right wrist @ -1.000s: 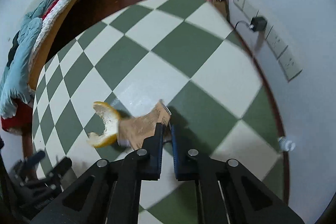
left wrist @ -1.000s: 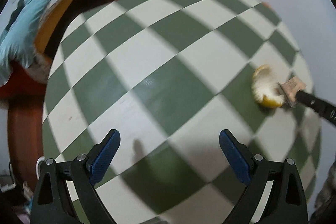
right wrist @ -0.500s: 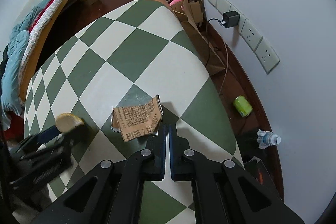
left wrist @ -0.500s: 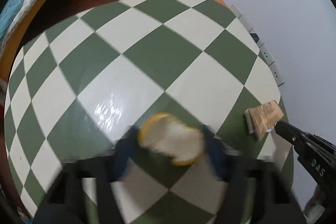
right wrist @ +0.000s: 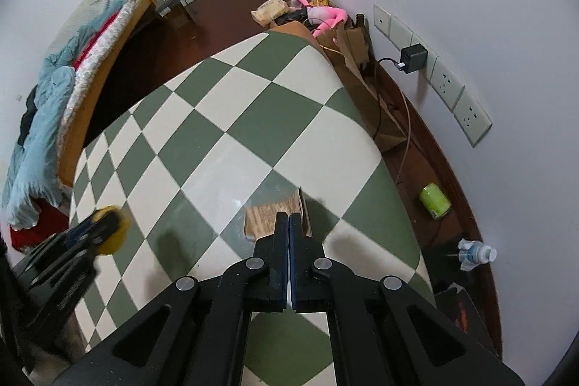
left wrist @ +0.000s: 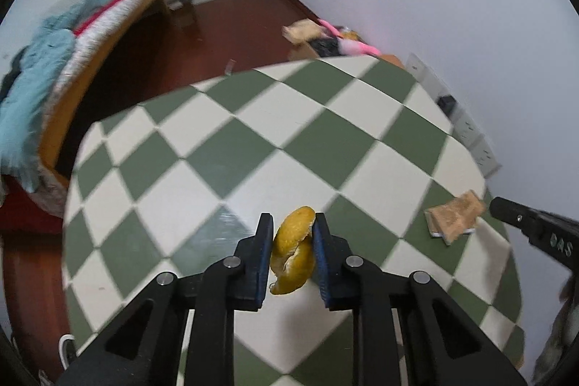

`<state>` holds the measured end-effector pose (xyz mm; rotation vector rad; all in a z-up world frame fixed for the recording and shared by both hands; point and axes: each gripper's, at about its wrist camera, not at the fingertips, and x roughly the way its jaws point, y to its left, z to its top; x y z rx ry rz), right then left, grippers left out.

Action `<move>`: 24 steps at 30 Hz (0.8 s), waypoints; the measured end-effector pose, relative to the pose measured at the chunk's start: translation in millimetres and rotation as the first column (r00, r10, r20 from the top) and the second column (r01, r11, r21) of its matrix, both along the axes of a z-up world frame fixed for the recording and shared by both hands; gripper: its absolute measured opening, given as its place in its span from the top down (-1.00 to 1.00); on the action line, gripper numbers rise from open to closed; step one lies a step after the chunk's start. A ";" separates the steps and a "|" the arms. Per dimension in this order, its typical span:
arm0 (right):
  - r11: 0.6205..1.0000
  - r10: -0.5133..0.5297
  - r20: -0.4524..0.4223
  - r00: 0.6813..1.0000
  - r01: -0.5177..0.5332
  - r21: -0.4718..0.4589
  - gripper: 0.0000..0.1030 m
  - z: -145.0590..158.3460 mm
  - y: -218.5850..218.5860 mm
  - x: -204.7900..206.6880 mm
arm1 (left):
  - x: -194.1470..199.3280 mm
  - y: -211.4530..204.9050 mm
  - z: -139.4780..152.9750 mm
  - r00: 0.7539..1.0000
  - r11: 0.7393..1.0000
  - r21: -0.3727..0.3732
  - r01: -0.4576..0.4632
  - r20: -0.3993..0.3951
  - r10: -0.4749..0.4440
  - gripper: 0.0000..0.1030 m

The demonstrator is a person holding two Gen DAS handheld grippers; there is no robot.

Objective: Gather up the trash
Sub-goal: 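Grasp the yellow fruit peel with the left tool while the right tool grasps the cardboard scrap, then carry the peel and cardboard scrap over the white bin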

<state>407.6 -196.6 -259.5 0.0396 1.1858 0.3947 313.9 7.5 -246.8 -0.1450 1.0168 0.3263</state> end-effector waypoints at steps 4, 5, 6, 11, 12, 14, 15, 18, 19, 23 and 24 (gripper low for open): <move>0.998 -0.021 -0.052 0.998 0.018 -0.062 0.36 -19.5 10.2 18.1 | -8.3 8.8 -6.8 0.999 0.998 0.035 -0.046 -0.021 0.047 0.64; 0.997 -0.022 -0.062 0.998 0.017 -0.079 0.36 -25.2 13.1 21.5 | -9.2 10.6 -10.2 0.998 0.997 0.040 -0.060 -0.028 0.061 0.64; 0.995 -0.033 -0.076 0.997 0.026 -0.096 0.36 -31.6 14.5 24.6 | -9.1 12.0 -14.3 0.997 0.997 0.043 -0.068 -0.034 0.070 0.64; 0.998 -0.047 -0.071 0.996 0.044 -0.040 0.85 -38.2 14.8 25.1 | -18.1 15.1 -20.2 0.996 0.996 0.033 -0.081 -0.047 0.082 0.64; 0.998 -0.044 -0.054 0.998 0.041 -0.051 0.86 -35.3 16.2 21.7 | -20.0 16.3 -19.1 0.996 0.996 0.032 -0.081 -0.046 0.083 0.64; 0.998 -0.029 -0.022 0.999 0.028 -0.058 0.86 -27.1 19.4 15.8 | -26.2 20.4 -14.4 0.995 0.996 0.028 -0.089 -0.034 0.090 0.64; 0.998 -0.028 -0.016 0.999 0.027 -0.053 0.86 -24.1 20.0 13.9 | -30.7 23.7 -10.5 0.995 0.995 0.022 -0.095 -0.025 0.096 0.64; 1.000 -0.008 0.013 1.000 0.008 -0.025 0.86 -5.3 24.5 -2.4 | -47.6 32.0 4.5 0.994 0.994 0.014 -0.110 0.008 0.110 0.64; 1.000 0.009 0.026 1.000 -0.009 -0.014 0.86 3.9 29.3 -11.6 | -53.7 34.3 9.5 0.993 0.993 0.015 -0.113 0.018 0.113 0.64; 0.997 0.075 0.061 0.995 -0.077 0.024 0.86 33.1 50.8 -47.2 | -94.5 49.9 36.6 0.989 0.990 0.011 -0.138 0.063 0.137 0.64; 0.995 0.092 0.069 0.993 -0.095 0.033 0.86 39.8 58.1 -57.2 | -103.6 53.9 41.7 0.988 0.990 0.008 -0.142 0.068 0.141 0.64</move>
